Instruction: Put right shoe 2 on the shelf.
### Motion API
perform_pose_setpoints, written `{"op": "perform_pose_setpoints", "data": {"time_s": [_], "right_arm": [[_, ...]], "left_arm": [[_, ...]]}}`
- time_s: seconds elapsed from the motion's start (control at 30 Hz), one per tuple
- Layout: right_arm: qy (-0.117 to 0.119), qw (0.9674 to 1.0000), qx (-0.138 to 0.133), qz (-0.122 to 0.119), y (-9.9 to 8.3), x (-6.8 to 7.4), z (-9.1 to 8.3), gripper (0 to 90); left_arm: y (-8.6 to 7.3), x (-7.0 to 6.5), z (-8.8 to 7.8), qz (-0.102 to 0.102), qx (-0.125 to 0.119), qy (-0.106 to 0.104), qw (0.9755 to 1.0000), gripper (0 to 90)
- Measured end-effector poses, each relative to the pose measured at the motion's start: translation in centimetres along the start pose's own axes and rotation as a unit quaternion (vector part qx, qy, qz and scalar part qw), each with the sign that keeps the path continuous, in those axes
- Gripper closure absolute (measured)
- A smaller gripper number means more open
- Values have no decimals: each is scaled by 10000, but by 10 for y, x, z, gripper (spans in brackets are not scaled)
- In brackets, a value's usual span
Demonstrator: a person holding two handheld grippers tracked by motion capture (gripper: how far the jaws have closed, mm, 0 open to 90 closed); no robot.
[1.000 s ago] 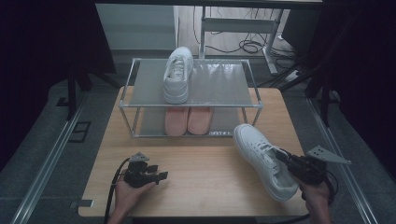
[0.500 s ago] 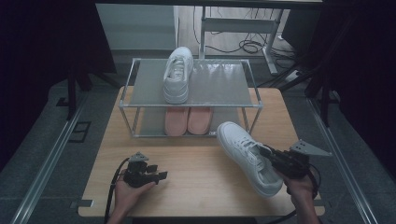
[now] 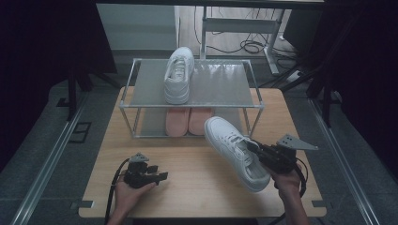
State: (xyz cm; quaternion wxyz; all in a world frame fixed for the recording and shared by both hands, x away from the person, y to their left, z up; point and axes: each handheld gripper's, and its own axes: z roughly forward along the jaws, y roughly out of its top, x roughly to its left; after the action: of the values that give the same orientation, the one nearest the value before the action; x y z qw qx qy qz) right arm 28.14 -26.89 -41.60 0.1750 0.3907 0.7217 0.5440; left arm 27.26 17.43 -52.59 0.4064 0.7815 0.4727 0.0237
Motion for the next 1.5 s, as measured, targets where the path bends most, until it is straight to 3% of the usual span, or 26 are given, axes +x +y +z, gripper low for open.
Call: {"op": "perform_pose_setpoints", "data": {"time_s": [0.37,0.67,1.0,1.5], "right_arm": [[92,9999,-35,-29,7,14,15,814],[184,9996,-232,-19,18,21,13,815],[307,9977,-596,-56,46,27,7,816],[178,9952,-963,-40,88,19,10,816]], "left_arm": [[0,0,-1,-5,3,-7,10000,406],[0,0,0,-1,14,-8,10000,406],[0,0,-1,-6,12,-14,10000,405],[0,2,-2,-30,-12,-13,10000,405]]}}
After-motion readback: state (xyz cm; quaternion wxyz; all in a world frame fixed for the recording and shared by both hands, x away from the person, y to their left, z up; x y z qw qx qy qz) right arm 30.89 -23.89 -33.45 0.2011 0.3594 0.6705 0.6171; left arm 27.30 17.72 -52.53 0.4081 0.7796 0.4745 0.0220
